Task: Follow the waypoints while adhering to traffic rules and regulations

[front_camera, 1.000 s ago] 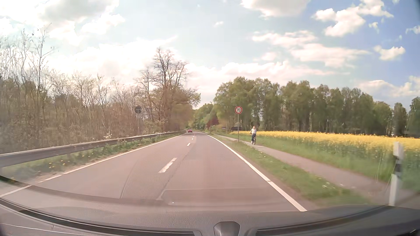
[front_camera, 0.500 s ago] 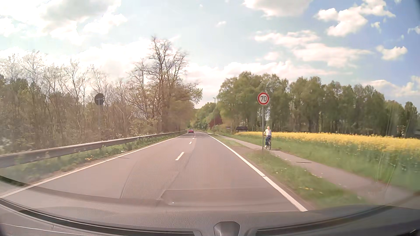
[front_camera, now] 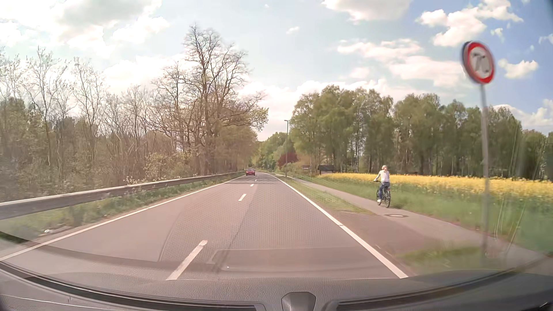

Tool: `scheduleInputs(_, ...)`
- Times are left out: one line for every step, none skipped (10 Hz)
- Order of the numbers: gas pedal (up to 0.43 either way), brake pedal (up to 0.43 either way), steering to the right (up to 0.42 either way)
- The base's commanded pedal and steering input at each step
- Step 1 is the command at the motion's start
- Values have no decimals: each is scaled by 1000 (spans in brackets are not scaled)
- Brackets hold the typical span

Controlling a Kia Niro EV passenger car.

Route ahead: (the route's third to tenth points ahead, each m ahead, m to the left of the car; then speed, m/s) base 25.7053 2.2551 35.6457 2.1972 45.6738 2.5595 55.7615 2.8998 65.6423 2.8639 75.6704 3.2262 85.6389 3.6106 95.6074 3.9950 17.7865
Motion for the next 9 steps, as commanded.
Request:
scheduleInputs(87,0,-6)
scheduleInputs(87,0,-6)
scheduleInputs(87,0,-7)
scheduleInputs(87,0,-8)
scheduleInputs(87,0,-9)
scheduleInputs(87,0,-9)
scheduleInputs(87,0,-9)
scheduleInputs(87,0,-9)
scheduleInputs(87,0,-8)
